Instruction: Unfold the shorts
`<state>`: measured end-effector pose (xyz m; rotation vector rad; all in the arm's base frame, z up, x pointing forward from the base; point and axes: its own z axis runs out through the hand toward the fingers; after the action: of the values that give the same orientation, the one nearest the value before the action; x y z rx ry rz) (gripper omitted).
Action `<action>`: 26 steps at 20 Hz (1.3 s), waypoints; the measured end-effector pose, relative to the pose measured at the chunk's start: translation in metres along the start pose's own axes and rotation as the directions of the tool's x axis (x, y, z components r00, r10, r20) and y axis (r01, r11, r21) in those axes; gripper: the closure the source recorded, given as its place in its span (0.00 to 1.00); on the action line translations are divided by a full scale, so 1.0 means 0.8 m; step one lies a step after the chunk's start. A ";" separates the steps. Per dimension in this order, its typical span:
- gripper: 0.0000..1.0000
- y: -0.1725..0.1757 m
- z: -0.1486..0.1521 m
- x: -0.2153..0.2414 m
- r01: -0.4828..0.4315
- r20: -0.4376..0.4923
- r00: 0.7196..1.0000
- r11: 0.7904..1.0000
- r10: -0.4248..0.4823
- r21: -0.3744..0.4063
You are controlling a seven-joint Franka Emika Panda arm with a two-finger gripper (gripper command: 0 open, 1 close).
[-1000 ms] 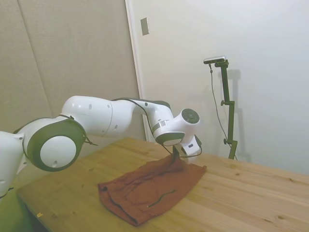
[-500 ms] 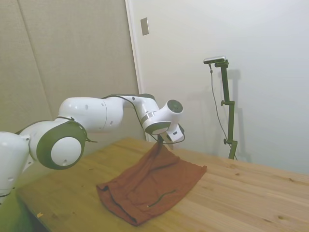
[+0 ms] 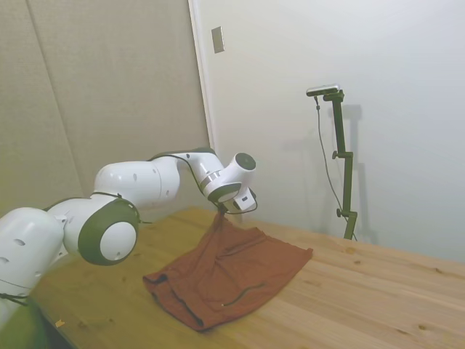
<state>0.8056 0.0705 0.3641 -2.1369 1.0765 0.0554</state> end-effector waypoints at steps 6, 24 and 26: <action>0.00 -0.010 0.022 -0.033 0.073 0.056 0.996 0.996 -0.071 -0.051; 0.00 0.005 -0.116 -0.056 -0.001 -0.405 0.904 0.947 -0.136 -0.320; 0.00 0.010 -0.123 -0.089 -0.039 -0.464 0.873 0.925 -0.153 -0.379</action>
<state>0.7269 0.0545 0.4554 -2.6165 1.3724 -0.3534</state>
